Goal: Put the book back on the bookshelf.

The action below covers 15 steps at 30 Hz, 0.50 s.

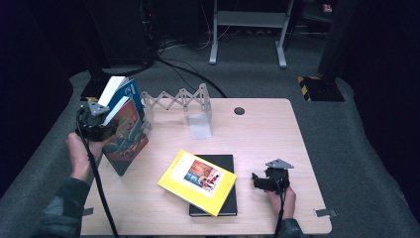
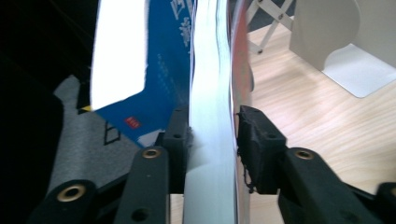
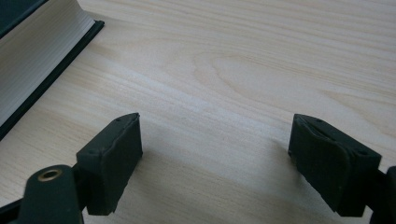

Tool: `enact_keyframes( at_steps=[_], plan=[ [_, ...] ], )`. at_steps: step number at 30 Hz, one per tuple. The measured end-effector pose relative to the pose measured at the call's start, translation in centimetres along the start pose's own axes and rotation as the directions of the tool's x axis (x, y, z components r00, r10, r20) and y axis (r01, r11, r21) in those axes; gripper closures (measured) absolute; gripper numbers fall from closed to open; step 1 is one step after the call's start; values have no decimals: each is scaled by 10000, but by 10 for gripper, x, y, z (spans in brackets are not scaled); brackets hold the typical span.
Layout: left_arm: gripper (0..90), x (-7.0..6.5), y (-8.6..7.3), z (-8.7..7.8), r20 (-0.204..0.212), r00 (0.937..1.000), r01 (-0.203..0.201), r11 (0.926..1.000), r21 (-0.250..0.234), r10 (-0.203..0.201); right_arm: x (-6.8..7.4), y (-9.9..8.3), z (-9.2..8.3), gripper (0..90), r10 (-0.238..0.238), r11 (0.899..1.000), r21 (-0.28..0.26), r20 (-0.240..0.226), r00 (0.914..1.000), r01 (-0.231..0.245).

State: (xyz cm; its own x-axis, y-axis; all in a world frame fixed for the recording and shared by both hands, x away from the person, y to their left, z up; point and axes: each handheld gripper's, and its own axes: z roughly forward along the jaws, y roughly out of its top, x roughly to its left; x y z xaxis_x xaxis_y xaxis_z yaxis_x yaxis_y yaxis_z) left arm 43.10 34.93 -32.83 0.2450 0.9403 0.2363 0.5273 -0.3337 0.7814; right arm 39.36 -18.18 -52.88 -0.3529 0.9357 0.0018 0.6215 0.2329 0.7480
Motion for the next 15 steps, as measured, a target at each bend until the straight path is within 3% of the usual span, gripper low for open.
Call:
enact_keyframes(
  at_steps=[2, 7, 9, 15],
  plan=[
    [718, 3, 2, 1, 625, 9973, 394, 9992, -55, -390, 0, 0, 0, 168, 4, 10000, 2, -2, 10000, -4],
    [737, 0, 3, 2, 486, 9967, 671, 9972, -339, -654, 0, 0, 0, 168, 5, 10000, 0, -13, 10000, -5],
    [737, 2, 7, 2, 564, 9935, 1012, 9936, -499, -984, 0, 0, 0, 168, -4, 10000, 1, -23, 10000, 4],
    [737, 3, 28, 7, 248, 9919, 1266, 9885, -827, -1249, 0, 0, 0, 169, -7, 10000, 2, -29, 10000, 7]
  ],
)
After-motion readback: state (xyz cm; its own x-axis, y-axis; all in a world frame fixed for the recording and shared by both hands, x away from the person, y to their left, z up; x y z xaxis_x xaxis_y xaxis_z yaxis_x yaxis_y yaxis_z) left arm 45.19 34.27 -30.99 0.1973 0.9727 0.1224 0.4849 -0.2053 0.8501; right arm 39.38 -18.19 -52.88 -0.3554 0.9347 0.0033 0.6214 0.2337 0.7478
